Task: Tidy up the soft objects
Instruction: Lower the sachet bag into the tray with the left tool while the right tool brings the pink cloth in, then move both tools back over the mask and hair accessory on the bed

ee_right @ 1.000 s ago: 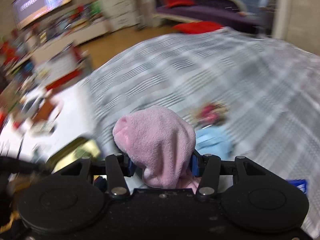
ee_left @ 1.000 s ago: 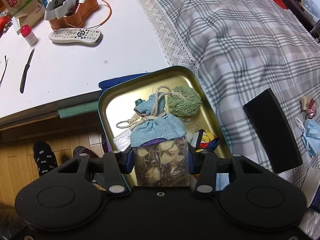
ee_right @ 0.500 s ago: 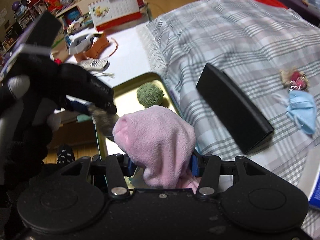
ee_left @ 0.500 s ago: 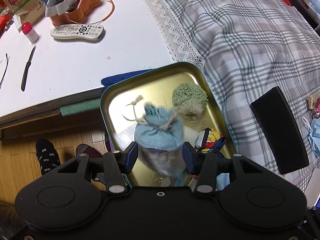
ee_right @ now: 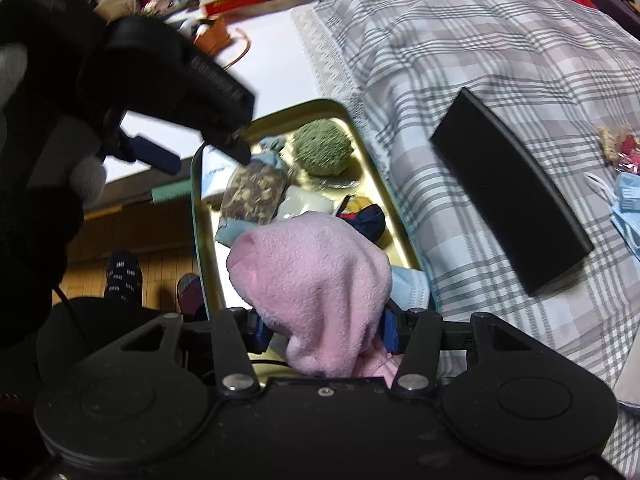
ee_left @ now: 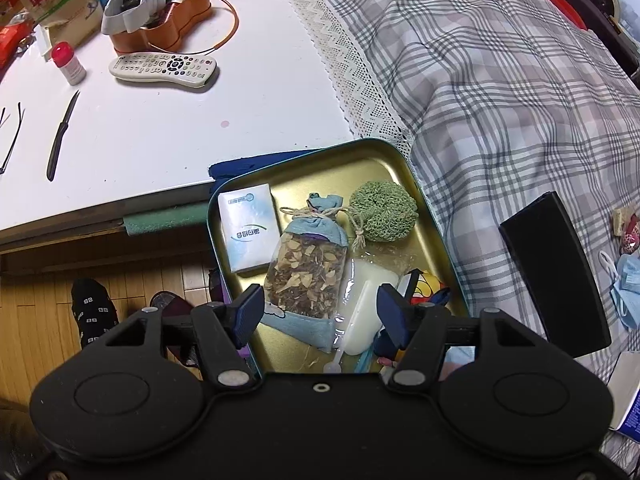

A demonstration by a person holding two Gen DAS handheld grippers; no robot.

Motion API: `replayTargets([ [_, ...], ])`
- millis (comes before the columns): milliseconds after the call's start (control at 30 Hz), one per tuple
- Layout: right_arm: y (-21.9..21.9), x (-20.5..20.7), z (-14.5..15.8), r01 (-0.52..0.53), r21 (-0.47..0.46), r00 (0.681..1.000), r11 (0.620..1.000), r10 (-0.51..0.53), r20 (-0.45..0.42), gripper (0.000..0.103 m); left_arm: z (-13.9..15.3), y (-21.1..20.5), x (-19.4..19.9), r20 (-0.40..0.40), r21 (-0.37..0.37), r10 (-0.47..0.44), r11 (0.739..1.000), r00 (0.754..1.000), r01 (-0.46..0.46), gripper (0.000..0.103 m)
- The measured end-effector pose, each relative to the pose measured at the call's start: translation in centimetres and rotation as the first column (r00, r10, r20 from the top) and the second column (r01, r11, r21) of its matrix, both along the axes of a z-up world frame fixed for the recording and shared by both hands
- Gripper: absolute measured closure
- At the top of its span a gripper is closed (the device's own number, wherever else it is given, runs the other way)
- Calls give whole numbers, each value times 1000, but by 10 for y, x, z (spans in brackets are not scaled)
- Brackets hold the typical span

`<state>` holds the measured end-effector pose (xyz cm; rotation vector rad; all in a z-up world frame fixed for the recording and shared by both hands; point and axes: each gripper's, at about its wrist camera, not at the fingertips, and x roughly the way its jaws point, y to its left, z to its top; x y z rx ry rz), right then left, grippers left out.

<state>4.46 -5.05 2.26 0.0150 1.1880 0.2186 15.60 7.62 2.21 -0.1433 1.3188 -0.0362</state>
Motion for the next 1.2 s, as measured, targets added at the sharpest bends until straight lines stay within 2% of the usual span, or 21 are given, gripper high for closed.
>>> replayTargets([
  [167,19,2,-9,-40,-4,999,999,40,-23,50,-1,1,0,-4,1,9,1000,1000,-9,44],
  [267,26,7,-14,-39,10,999,999,39,-21,40,0,3,0,-6,-3,17,1000,1000,-17,43],
  [533,23,9,-13,-17,4,1000,1000,17,-4,38,0,3,-1,-5,-16,11,1000,1000,-11,43],
  [933,-13,-15,-2,52,10,999,999,-52,4,38,1,-8,-5,2,-11,-30,999,1000,30,40],
  [1200,-58,-34,18,163,3,986,987,-163,25,38,0,-26,-14,12,4,-92,996,996,92,38],
])
